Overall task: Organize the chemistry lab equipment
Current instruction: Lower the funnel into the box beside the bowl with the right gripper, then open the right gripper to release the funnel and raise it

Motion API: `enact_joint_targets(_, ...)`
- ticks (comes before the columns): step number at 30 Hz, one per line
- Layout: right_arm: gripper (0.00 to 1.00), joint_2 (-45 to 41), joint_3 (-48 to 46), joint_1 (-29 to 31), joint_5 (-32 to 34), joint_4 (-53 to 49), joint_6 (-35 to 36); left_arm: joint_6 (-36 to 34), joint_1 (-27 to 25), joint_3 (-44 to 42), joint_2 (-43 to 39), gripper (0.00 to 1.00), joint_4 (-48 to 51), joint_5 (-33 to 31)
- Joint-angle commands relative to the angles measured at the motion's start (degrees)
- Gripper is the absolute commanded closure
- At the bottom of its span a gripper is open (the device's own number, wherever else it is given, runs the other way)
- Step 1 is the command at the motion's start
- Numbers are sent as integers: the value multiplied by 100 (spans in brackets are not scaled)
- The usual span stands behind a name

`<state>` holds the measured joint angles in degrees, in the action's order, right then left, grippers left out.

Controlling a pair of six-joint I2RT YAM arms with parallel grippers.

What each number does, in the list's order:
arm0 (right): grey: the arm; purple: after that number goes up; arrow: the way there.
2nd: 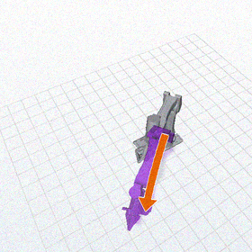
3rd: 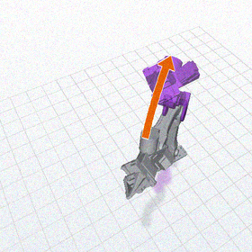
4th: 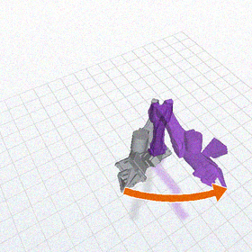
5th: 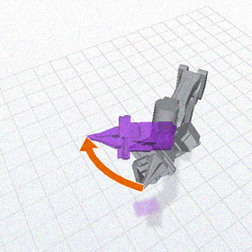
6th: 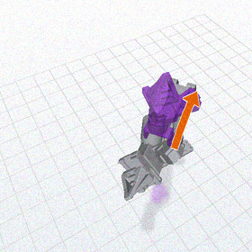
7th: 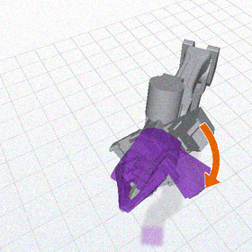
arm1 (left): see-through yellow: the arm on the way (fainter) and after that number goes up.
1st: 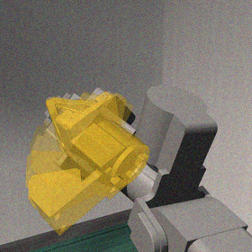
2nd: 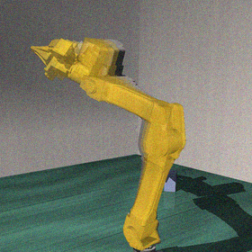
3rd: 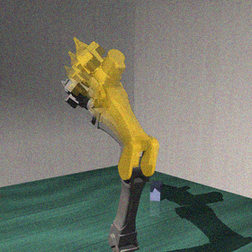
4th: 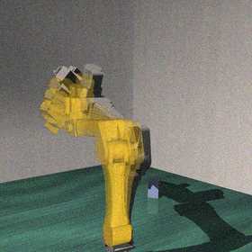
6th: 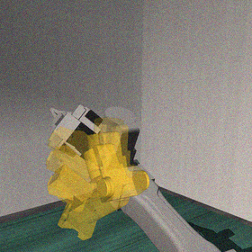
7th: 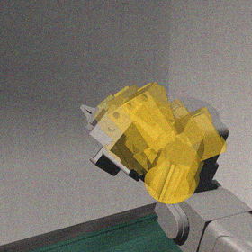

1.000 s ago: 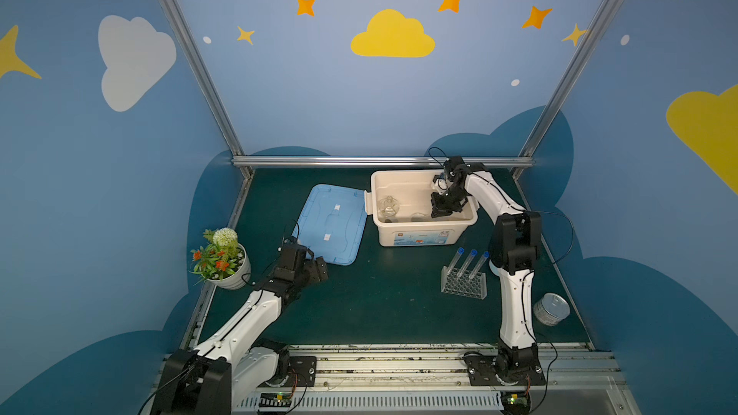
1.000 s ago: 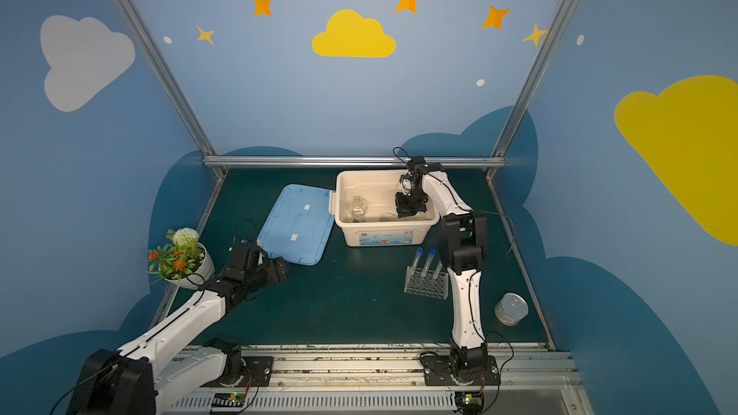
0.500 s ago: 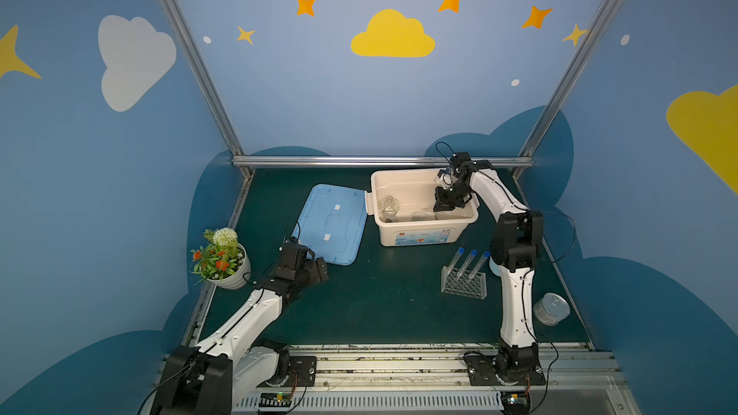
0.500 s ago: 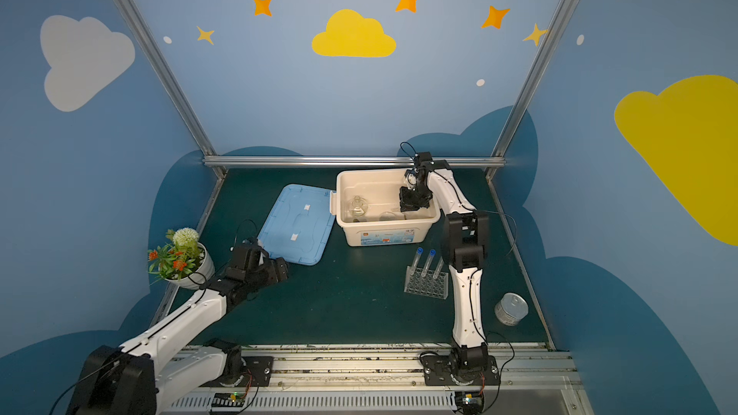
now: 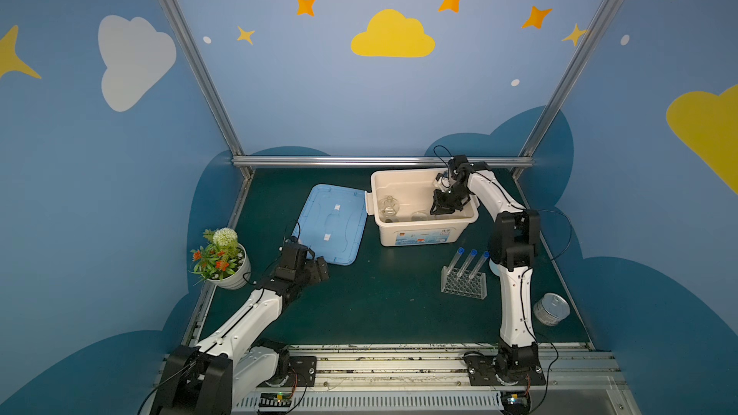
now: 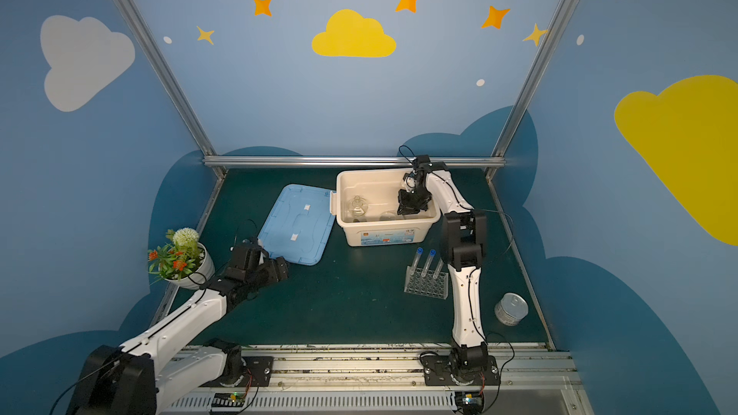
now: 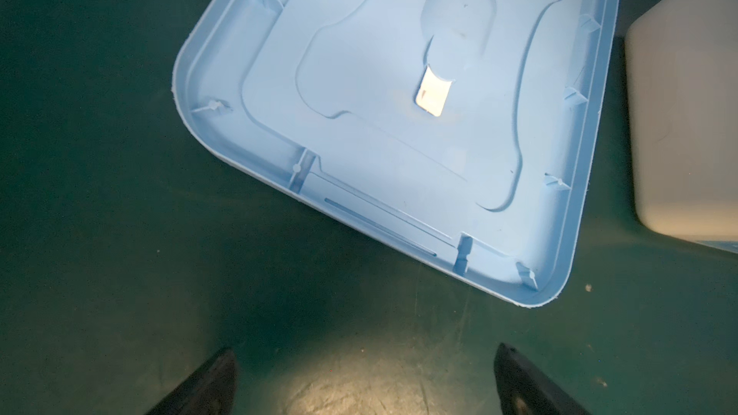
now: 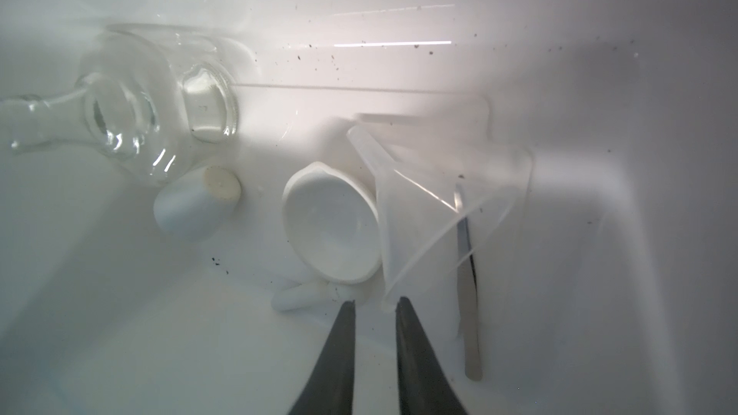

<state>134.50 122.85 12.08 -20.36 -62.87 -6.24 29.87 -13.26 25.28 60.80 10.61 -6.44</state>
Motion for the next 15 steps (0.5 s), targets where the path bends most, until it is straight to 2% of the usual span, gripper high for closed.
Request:
enact_joint_targets(1,76,106,113,-21,-46,-130,-11,-16,-18,0,-14,0,-6,-33)
enact_joint_targets(4,73,53,113,-21,-17,-126,-61,-23,-18,0,-40,0,2,-33)
enact_joint_targets(11,55,-398,-131,-6,-7,85,-181,-1,-16,-32,-61,0,-6,-51)
enact_joint_targets(15,42,-829,-397,-4,-90,360,-276,6,-16,-17,-68,0,1,-83)
